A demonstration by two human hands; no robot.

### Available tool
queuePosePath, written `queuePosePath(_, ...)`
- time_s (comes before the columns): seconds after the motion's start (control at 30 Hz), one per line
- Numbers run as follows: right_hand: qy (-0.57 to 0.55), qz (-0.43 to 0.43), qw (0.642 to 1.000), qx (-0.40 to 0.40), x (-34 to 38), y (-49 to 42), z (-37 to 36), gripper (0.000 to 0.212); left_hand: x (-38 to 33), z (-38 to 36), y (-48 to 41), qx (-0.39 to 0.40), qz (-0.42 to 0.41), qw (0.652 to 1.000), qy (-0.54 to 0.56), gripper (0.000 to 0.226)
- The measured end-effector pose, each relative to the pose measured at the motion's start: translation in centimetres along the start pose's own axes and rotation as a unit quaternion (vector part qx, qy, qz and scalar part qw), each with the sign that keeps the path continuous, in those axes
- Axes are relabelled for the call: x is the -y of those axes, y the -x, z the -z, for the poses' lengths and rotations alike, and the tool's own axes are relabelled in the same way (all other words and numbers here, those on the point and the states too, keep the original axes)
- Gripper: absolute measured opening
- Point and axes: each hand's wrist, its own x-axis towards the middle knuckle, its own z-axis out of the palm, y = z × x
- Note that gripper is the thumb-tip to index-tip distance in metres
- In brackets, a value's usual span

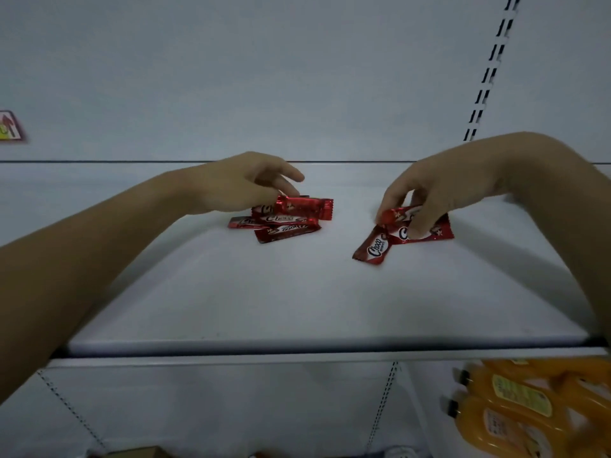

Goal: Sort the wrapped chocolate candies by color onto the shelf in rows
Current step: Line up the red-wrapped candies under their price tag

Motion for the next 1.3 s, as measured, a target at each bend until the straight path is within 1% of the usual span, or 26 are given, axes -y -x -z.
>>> queuePosePath(0.07,0.019,-0.009,1.000,-0.007,0.1,-0.1,0.0,0.023,-0.4,-0.3,0.2,0.020,0.010,0.999,-0.040,0.041)
queuePosePath(0.17,0.018,-0.011,0.999,-0.030,-0.5,0.2,0.2,0.015,-0.4,-0.4,0.2,0.019,0.009,0.994,-0.104,0.046)
queuePosePath(0.27,-0.064,0.038,0.995,-0.062,-0.8,0.9,0.8,0.016,-0.4,-0.5,0.1,-0.004,-0.005,0.995,-0.095,0.039)
queuePosePath(0.33,-0.136,0.095,0.985,-0.036,-0.2,1.4,0.7,0.024,-0.5,-0.5,0.1,-0.022,-0.023,0.993,-0.112,0.025)
queuePosePath(0.4,-0.140,0.134,0.981,0.016,0.7,1.5,0.0,0.033,-0.5,-0.5,0.2,-0.032,-0.040,0.990,-0.133,0.019)
queuePosePath(0.5,-0.072,0.132,0.986,0.066,1.5,0.9,-1.0,0.039,-0.4,-0.1,0.3,-0.050,-0.034,0.995,-0.081,0.016)
queuePosePath(0.57,-0.043,0.129,0.989,0.060,1.4,0.4,-1.3,0.038,-0.5,0.7,0.7,-0.066,-0.017,0.997,-0.041,0.016)
queuePosePath(0.6,-0.036,0.129,0.990,0.054,1.3,0.2,-1.3,0.035,-0.5,1.1,0.9,-0.057,-0.006,0.998,-0.027,0.018)
queuePosePath(0.67,-0.053,0.134,0.988,0.048,1.0,0.0,-1.2,0.024,-0.5,1.7,1.6,-0.005,0.019,1.000,-0.015,0.024)
queuePosePath(0.73,-0.094,0.141,0.985,0.030,0.8,-0.2,-1.3,0.017,-0.2,1.7,1.9,0.046,0.045,0.995,-0.073,0.032)
queuePosePath(0.77,-0.112,0.143,0.983,0.011,0.9,-0.4,-1.3,0.017,-0.2,1.5,1.9,0.054,0.058,0.991,-0.107,0.032)
queuePosePath(0.8,-0.123,0.144,0.982,-0.017,0.9,-0.6,-1.5,0.020,-0.2,1.3,1.8,0.049,0.073,0.987,-0.133,0.030)
queuePosePath(0.83,-0.129,0.142,0.980,-0.052,1.1,-1.0,-1.7,0.024,-0.2,1.2,1.8,0.038,0.087,0.984,-0.151,0.034)
queuePosePath(0.9,-0.128,0.140,0.974,-0.124,1.4,-1.8,-2.0,0.029,-0.3,1.0,1.8,0.032,0.108,0.978,-0.177,0.055)
queuePosePath(0.93,-0.117,0.138,0.971,-0.155,1.5,-2.2,-2.1,0.031,-0.5,0.8,1.9,0.041,0.112,0.975,-0.185,0.057)
queuePosePath(1.0,-0.077,0.123,0.969,-0.201,1.6,-2.8,-2.5,0.038,-0.9,0.4,2.0,0.055,0.110,0.976,-0.181,0.042)
queuePosePath(1.07,-0.028,0.113,0.970,-0.212,1.8,-3.1,-2.9,0.041,-1.1,0.2,2.1,0.054,0.102,0.980,-0.161,0.031)
queuePosePath(1.13,-0.007,0.116,0.974,-0.195,2.0,-3.5,-3.3,0.034,-1.3,0.1,2.2,0.053,0.091,0.984,-0.141,0.023)
queuePosePath(1.17,-0.015,0.117,0.976,-0.182,2.1,-3.6,-3.4,0.034,-1.4,0.0,2.3,0.052,0.083,0.986,-0.133,0.020)
queuePosePath(1.27,-0.064,0.112,0.981,-0.143,2.2,-3.2,-3.2,0.044,-2.1,-0.5,2.5,0.037,0.040,0.990,-0.132,0.012)
queuePosePath(1.3,-0.079,0.113,0.982,-0.128,2.2,-2.9,-3.1,0.042,-2.3,-0.6,2.5,0.025,0.020,0.989,-0.143,0.010)
